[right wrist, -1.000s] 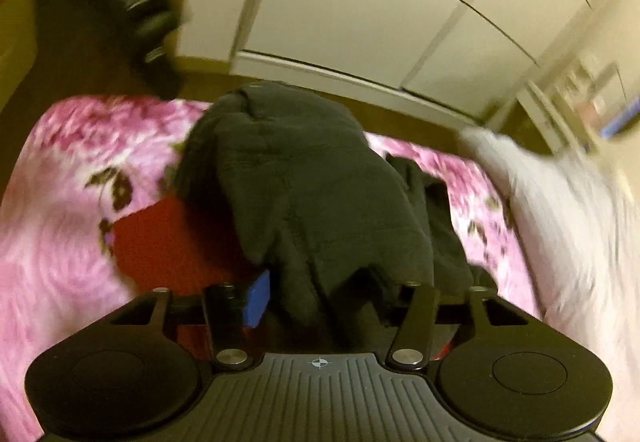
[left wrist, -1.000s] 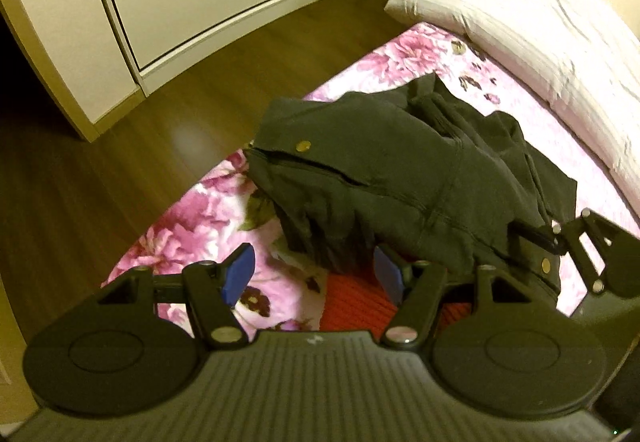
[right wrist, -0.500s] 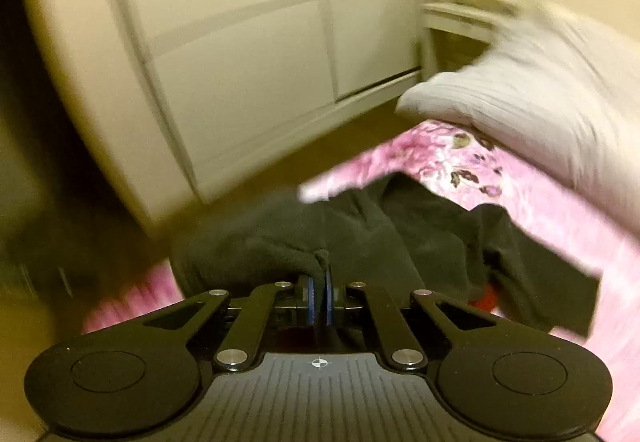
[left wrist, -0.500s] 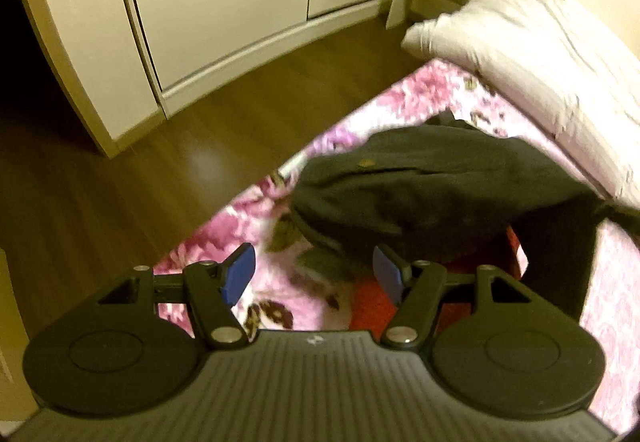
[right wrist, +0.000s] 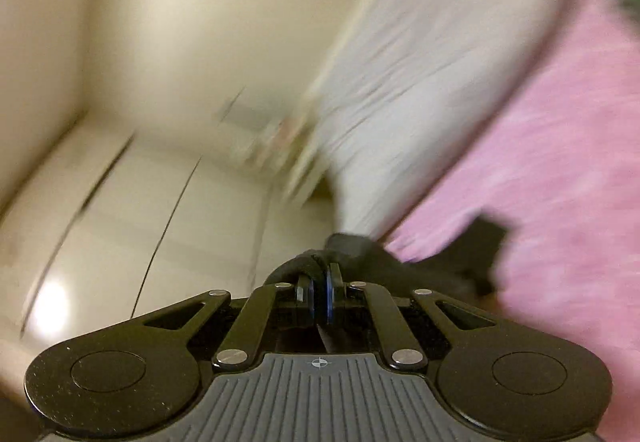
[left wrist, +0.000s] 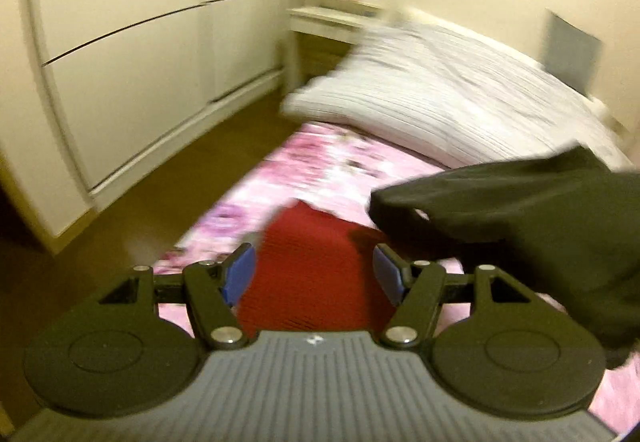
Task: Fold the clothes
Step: 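Swing the black pants onto the open bedspread and open the right tool, then grasp the pants waistband with the right tool while the left tool grasps a leg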
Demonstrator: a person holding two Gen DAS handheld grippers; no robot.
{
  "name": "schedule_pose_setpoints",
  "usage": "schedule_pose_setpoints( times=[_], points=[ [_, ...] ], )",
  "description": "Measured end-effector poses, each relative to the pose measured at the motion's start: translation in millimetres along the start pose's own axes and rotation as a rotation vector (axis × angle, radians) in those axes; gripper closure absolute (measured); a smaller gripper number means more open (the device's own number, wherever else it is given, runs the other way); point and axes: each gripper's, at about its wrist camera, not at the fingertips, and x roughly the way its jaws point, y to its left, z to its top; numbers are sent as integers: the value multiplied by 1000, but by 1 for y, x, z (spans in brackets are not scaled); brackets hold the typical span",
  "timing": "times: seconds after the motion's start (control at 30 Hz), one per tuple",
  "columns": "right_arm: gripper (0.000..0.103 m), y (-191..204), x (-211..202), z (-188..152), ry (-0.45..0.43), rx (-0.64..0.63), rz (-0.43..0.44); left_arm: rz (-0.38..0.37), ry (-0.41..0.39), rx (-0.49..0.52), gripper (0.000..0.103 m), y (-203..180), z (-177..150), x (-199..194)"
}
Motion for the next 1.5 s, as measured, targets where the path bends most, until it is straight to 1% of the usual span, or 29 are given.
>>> schedule_pose_setpoints(
  times=[0.03, 0.07, 0.1, 0.13, 0.17, 0.2, 0.23, 0.27, 0.3, 0.33, 0.37, 0.4, 0.43, 0.47, 0.5, 0.53, 0.57, 0.6, 0.63, 0.67, 0.7, 0.8, 0.93, 1.07, 1.23, 1.43, 1.5],
  points=[
    [99, -23, -38, 23, -53, 34, -77, -30, 11, 31, 41, -22, -10, -1],
    [95, -46, -70, 41, -98, 41, -215, -62, 30, 55, 41, -44, -19, -1],
    [77, -69, -99, 56, -138, 34, -385, -94, 50, 79, 41, -65, -29, 0],
    [68, -92, -129, 71, -177, 26, -555, -135, 77, 106, 41, -90, -41, 0],
    [62, -115, -158, 87, -217, 19, -725, -169, 103, 134, 41, -113, -53, 0],
    [62, -132, -184, 97, -261, 0, -822, -202, 128, 171, 41, -137, -66, -2],
    [62, -150, -210, 101, -277, -34, -879, -231, 151, 213, 41, -162, -82, -6],
    [60, -166, -229, 103, -251, -61, -929, -254, 176, 254, 41, -183, -98, -10],
    [55, -179, -240, 101, -210, -85, -963, -276, 202, 294, 41, -205, -114, -15],
    [53, -191, -249, 98, -170, -111, -991, -292, 229, 330, 41, -224, -130, -18],
    [47, -198, -253, 89, -127, -155, -1007, -308, 254, 365, 41, -243, -146, -22],
    [38, -205, -255, 76, -71, -218, -1022, -316, 271, 397, 41, -258, -160, -27],
    [34, -212, -255, 63, -8, -288, -1038, -324, 287, 429, 41, -272, -173, -32],
    [32, -219, -255, 53, 45, -358, -1047, -332, 304, 461, 41, -286, -187, -36],
    [32, -222, -254, 31, 85, -424, -1050, -339, 320, 492, 41, -300, -200, -41],
    [32, -222, -253, 2, 120, -487, -1051, -342, 329, 519, 41, -310, -211, -44],
    [32, -222, -252, -22, 151, -530, -1043, -344, 333, 547, 41, -316, -220, -47],
    [32, -222, -252, -43, 180, -563, -1029, -338, 331, 578, 41, -322, -228, -52],
    [32, -224, -252, -54, 203, -584, -1013, -332, 329, 608, 41, -327, -236, -57],
    [32, -224, -259, -64, 244, -613, -966, -325, 323, 634, 41, -330, -241, -61],
    [32, -222, -264, -74, 264, -625, -934, -320, 317, 656, 41, -332, -246, -65],
    [32, -221, -271, -87, 257, -615, -910, -327, 305, 701, 41, -337, -252, -71],
    [32, -214, -280, -96, 226, -582, -937, -337, 294, 739, 41, -329, -248, -70],
    [32, -205, -271, -116, 236, -562, -950, -330, 293, 779, 41, -317, -243, -69],
    [32, -197, -254, -151, 253, -541, -965, -347, 283, 816, 40, -296, -234, -64],
    [32, -196, -246, -181, 222, -507, -1008, -370, 286, 854, 40, -280, -231, -53],
    [32, -198, -245, -184, 220, -487, -1015, -367, 289, 858, 40, -277, -231, -49]
  ],
)
